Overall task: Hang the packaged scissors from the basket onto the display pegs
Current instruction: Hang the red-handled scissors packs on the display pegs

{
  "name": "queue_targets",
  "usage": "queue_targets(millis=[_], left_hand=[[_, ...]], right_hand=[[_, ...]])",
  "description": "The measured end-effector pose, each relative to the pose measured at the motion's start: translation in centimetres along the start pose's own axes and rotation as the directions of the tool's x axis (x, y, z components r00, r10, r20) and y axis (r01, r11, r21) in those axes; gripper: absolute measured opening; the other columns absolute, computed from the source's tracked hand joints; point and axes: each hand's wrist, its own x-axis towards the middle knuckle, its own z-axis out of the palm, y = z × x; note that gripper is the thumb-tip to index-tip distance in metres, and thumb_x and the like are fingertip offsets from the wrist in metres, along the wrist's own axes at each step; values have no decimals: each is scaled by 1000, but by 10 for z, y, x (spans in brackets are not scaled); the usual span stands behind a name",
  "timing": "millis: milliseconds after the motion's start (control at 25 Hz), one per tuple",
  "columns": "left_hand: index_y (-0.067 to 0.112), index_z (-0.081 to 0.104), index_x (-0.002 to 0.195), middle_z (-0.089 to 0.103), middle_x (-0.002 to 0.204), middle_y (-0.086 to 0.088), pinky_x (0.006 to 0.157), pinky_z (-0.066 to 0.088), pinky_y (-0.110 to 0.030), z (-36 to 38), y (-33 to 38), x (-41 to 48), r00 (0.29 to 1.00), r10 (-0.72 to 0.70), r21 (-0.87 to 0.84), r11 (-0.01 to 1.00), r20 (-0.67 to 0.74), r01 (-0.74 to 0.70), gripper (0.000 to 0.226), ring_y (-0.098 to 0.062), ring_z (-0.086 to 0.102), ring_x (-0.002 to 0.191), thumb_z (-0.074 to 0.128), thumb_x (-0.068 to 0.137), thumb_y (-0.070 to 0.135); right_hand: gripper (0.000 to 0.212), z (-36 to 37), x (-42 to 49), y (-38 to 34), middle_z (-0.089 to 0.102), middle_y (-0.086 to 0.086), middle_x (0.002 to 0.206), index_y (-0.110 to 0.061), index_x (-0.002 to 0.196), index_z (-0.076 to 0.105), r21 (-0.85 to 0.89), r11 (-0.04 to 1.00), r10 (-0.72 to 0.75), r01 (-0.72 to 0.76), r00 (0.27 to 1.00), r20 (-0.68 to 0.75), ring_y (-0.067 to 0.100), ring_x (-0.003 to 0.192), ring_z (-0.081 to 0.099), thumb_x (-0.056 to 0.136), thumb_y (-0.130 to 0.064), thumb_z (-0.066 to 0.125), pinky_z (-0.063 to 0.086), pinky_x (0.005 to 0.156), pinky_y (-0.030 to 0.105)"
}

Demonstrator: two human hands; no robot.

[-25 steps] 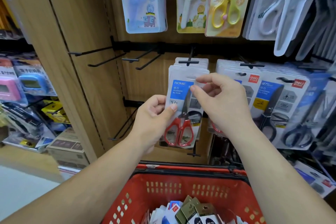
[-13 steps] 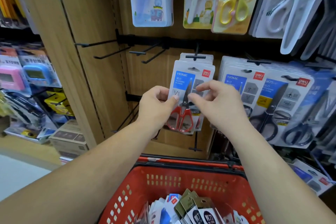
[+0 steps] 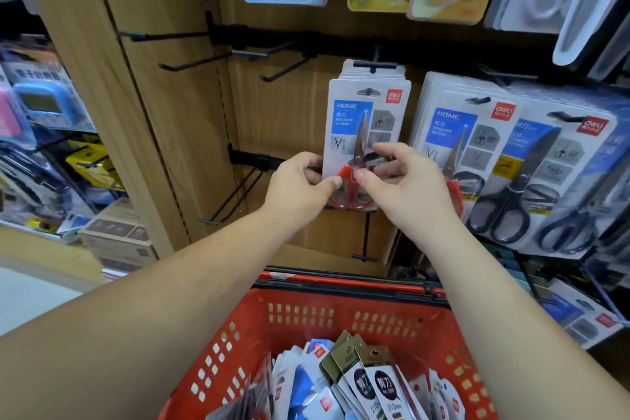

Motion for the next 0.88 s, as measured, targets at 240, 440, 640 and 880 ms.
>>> queue_targets(millis=[240, 440, 640, 880], left_hand=[[21, 69, 122, 73, 102, 4, 78, 54, -17, -27, -20, -71, 997, -73, -20, 997, 9, 73, 30, 2, 66, 79, 78, 94, 28], [14, 73, 116, 75, 105, -3, 90, 54, -29, -43, -72, -165, 968, -195, 137, 975, 156, 174, 21, -10, 66, 91, 72, 99, 26], [15, 68, 123, 72, 122, -9, 93, 51, -31, -54, -124, -229, 852, -423, 549, 810, 308, 203, 34, -29, 66, 114, 60, 103, 41], [20, 54, 142, 55, 145, -15, 110, 46, -41, -36, -149, -252, 684, -593, 706, 690, 426, 158, 66, -36, 55, 131, 50, 97, 67]], right_hand=[[30, -11, -24, -21, 71, -8, 100, -27, 117, 73, -76, 997, 16, -9, 996, 90, 7, 94, 69, 92, -42, 78, 57, 80, 26], [28, -15, -105, -21, 76, -8, 96, -24, 104, 80, -300, 950, 14, 85, 949, 315, 9, 93, 70, 88, -47, 79, 56, 89, 31], [25, 0, -178, -18, 73, -17, 87, -31, 90, 77, -394, 912, 162, 111, 787, 596, 3, 88, 68, 86, -56, 75, 59, 87, 37], [30, -25, -182, 24, 73, -13, 99, -31, 105, 76, -580, 813, 401, 48, 677, 617, 10, 97, 68, 91, -57, 71, 56, 94, 39]])
